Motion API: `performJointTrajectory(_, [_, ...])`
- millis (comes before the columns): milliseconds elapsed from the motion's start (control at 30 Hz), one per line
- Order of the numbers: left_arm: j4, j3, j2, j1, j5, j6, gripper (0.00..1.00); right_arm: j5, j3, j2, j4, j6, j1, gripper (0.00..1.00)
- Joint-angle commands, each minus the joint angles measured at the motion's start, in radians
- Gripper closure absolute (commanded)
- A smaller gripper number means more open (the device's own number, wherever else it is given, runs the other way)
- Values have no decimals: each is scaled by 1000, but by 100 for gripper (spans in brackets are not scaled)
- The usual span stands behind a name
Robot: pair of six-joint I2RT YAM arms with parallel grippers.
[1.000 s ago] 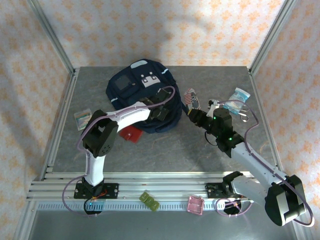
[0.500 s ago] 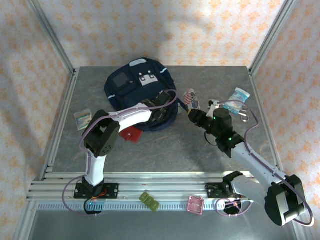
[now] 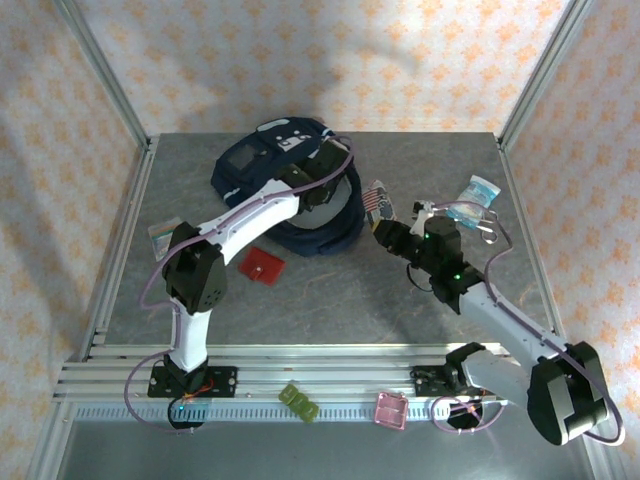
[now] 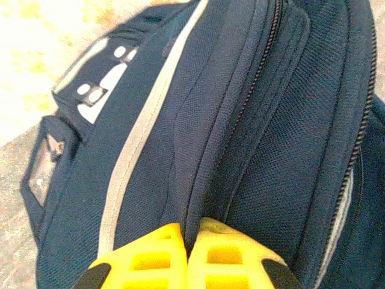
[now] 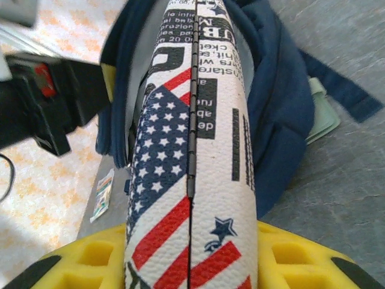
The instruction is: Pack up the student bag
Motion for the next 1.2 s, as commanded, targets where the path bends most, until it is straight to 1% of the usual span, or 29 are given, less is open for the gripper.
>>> performJointTrajectory(0, [5, 55, -68, -2, -75, 25, 100, -116, 20, 50, 124, 30, -1, 64])
performJointTrajectory(67, [7, 55, -99, -2, -77, 19, 100, -174, 53, 109, 155, 48, 10, 65])
performJointTrajectory(133, [17, 50, -111, -2, -83, -1, 100, -221, 105, 198, 177, 65, 37, 65])
performJointTrajectory(233, [64, 15, -150, -2, -92, -10, 100, -272, 206, 336, 186, 78, 85, 65])
performJointTrajectory(333, [82, 5, -183, -2, -96, -14, 100, -298, 301, 466, 218, 113, 108, 66])
performJointTrajectory(467, [84, -2, -220, 1, -100, -15, 100, -268, 422, 613, 239, 171, 107, 67])
performJointTrajectory(600, [86, -8, -242, 3, -94, -22, 100, -229, 532, 762, 336, 250, 104, 66])
performJointTrajectory(700, [84, -9, -246, 4, -98, -21, 100, -186, 650, 889, 338, 309, 100, 66])
performJointTrajectory(800, [90, -25, -252, 6, -107, -21, 100, -145, 814, 1021, 279, 332, 96, 65])
performJointTrajectory(900, [95, -41, -255, 11, -108, -26, 100, -126, 997, 1142, 175, 340, 90, 58])
performJointTrajectory(1000, [95, -50, -252, 16, -102, -35, 100, -109, 1154, 1207, -22, 307, 90, 41])
performJointTrajectory(1033, [94, -51, -251, 19, -97, -39, 100, -96, 1177, 1210, -83, 290, 91, 38])
performJointTrajectory(1067, [93, -51, -250, 21, -94, -42, 100, -84, 1173, 1203, -109, 280, 92, 36])
performJointTrajectory(1167, [103, -57, -250, 27, -91, -50, 100, -54, 1083, 1140, -137, 268, 90, 33])
